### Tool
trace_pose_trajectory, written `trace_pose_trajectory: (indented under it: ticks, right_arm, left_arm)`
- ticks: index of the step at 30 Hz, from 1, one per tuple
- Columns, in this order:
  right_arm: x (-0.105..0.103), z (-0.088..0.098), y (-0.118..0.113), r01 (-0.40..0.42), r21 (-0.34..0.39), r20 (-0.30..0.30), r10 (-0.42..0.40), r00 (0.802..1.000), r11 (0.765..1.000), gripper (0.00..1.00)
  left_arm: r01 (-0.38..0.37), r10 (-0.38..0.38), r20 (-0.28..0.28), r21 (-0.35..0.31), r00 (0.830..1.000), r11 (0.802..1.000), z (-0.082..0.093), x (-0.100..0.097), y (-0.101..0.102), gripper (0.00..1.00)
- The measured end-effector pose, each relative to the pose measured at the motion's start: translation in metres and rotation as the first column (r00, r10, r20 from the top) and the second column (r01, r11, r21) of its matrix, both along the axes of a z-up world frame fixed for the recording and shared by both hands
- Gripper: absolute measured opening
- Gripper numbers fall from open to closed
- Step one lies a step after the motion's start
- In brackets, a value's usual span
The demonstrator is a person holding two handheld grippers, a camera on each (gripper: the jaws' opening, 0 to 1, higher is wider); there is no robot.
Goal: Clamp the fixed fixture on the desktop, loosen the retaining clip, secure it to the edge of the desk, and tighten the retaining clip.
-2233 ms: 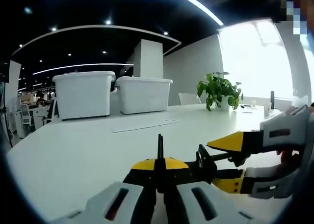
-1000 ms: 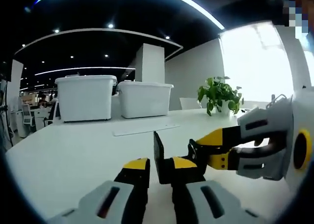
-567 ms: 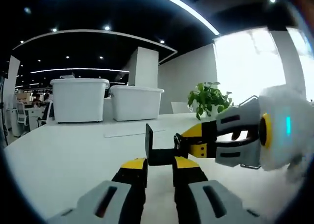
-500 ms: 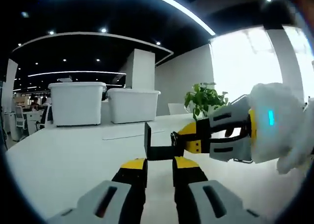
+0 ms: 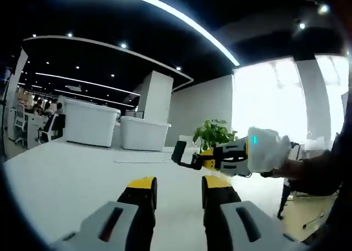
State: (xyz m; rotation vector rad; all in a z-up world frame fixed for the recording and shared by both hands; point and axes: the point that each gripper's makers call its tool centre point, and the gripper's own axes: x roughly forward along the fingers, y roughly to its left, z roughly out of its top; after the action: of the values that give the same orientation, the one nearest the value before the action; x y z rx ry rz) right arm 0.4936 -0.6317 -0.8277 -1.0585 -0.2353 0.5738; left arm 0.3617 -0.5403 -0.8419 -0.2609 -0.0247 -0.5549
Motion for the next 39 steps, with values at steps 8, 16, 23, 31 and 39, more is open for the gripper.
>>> trace_pose_trajectory:
  ticks: [8,16,23,31,39]
  right_arm:
    - [-0.091,0.008,-0.021,-0.064,0.108,0.011,0.063,0.998,0.992,0.02]
    - [-0.164,-0.017,-0.023,-0.118,0.232,-0.036,0.129,0.991,0.965,0.02]
    - [-0.213,-0.068,-0.016,-0.127,0.328,-0.131,0.178,0.975,0.936,0.02]
    - [-0.233,-0.105,-0.010,-0.125,0.351,-0.162,0.192,0.968,0.928,0.02]
    - [-0.237,-0.120,-0.001,-0.111,0.392,-0.191,0.199,0.961,0.913,0.02]
  left_arm:
    - [-0.129,0.137,-0.058,0.119,0.989,0.984,-0.034,-0.073,0.018,0.44]
    - [-0.206,0.224,-0.072,0.194,0.972,0.959,-0.055,-0.125,0.017,0.54]
    - [-0.238,0.245,-0.021,0.182,0.969,0.954,-0.053,-0.156,0.009,0.62]
    - [-0.248,0.249,0.009,0.150,0.968,0.957,-0.057,-0.178,0.002,0.65]
    - [-0.253,0.251,0.030,0.143,0.968,0.957,-0.055,-0.184,0.008,0.74]
